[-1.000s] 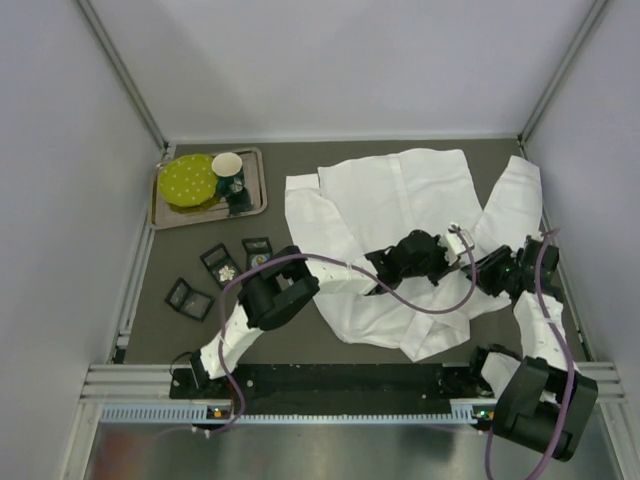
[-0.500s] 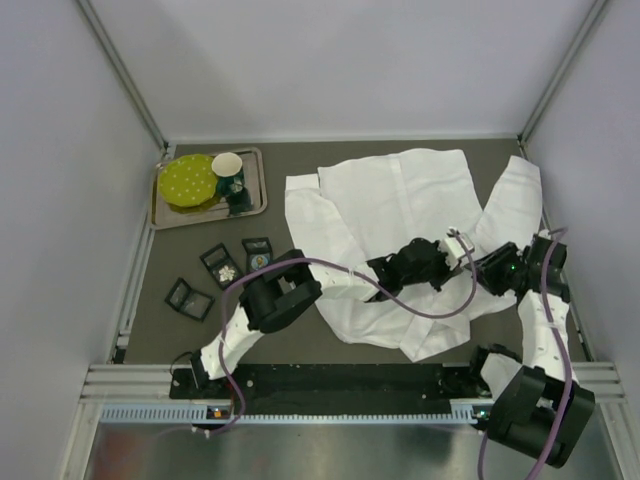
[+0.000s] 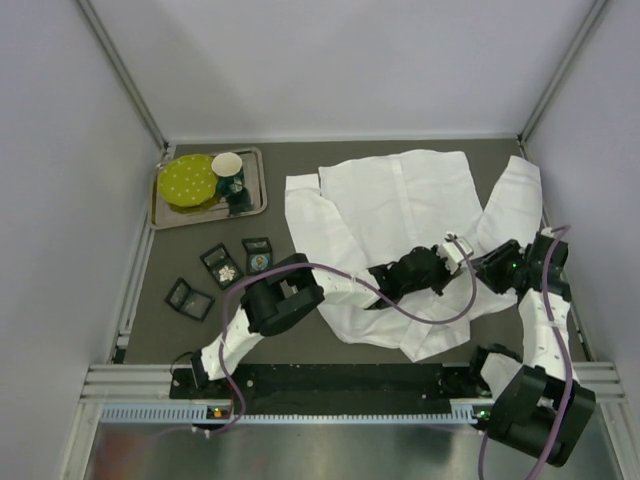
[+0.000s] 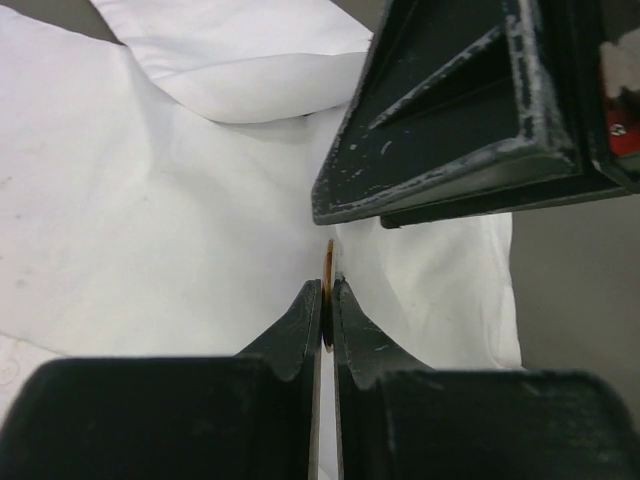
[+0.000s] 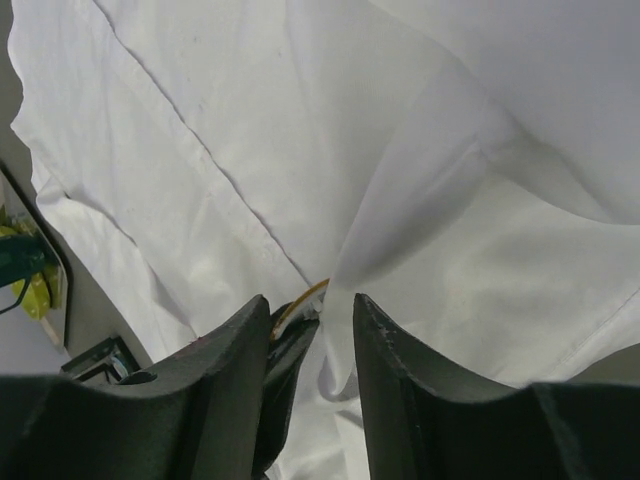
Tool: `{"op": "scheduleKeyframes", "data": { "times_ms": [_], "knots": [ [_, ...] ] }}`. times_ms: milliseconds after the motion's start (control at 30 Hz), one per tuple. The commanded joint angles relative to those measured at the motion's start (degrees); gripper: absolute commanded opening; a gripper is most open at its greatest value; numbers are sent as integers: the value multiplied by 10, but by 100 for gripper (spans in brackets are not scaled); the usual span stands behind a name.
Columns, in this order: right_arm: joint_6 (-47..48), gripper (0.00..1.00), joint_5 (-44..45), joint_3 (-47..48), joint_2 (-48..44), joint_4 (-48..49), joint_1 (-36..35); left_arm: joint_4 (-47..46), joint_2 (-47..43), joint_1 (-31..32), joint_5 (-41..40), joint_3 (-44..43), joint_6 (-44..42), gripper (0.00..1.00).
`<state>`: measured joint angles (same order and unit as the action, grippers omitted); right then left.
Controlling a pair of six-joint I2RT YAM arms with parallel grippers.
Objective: Remove the brooch from the garment
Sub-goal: Remove the brooch from the clothes.
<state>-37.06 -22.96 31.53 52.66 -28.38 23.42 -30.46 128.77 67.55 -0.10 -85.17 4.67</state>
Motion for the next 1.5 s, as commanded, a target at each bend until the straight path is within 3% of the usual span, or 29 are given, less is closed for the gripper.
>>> {"op": "scheduleKeyframes", "data": {
  "times_ms": [0, 100, 367, 1000, 1233, 1467],
  "knots": [
    [8, 41, 5, 9, 4, 10, 2, -22, -34, 0, -57, -9, -3, 0],
    [9, 43, -6, 6, 8, 9, 2, -23, -34, 0, -70, -8, -1, 0],
    [16, 35, -31, -12, 31, 33, 2, -36, -40, -1, -61, -6, 30, 0],
    [12, 36, -49, -21, 63, 57, 2, -63, -41, -2, -31, -4, 42, 0],
    [4, 36, -39, -28, 49, 89, 2, -75, -46, -4, -2, 18, 59, 0],
    [-15, 36, -64, -30, 48, 124, 2, -67, -36, -8, 87, 20, 58, 0]
  ]
}}
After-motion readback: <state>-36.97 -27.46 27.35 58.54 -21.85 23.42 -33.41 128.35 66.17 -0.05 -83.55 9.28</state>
